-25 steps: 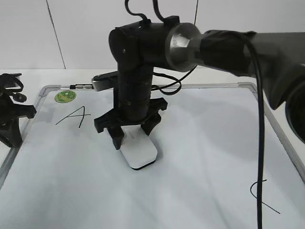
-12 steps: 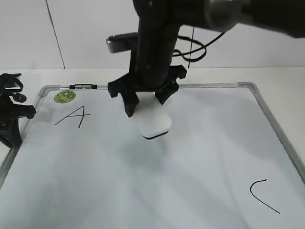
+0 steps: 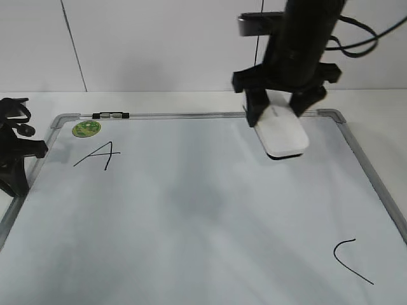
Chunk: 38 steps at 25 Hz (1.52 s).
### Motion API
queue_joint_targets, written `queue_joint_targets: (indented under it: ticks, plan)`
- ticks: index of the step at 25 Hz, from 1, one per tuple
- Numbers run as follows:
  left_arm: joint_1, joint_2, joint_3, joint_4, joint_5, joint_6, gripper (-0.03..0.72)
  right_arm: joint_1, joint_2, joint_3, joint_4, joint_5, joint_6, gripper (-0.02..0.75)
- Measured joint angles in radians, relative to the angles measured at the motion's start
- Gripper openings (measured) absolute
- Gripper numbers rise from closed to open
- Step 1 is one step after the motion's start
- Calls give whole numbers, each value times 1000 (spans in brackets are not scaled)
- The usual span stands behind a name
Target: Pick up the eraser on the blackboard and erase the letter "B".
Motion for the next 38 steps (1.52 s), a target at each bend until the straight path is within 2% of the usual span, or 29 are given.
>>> queue_joint_targets:
  ticks: [10, 16, 23, 38]
  plan:
    - [0, 0, 0, 0, 0, 0, 36, -248, -118, 343, 0, -5, -37, 543]
    - [0, 0, 0, 0, 0, 0, 36, -315, -121, 401, 0, -69, -114, 543]
    - [0, 0, 0, 0, 2, 0, 36, -329, -124, 401, 0, -157, -133, 543]
    - [0, 0, 0, 0, 2, 0, 36, -329, -58, 401, 0, -191, -157, 543]
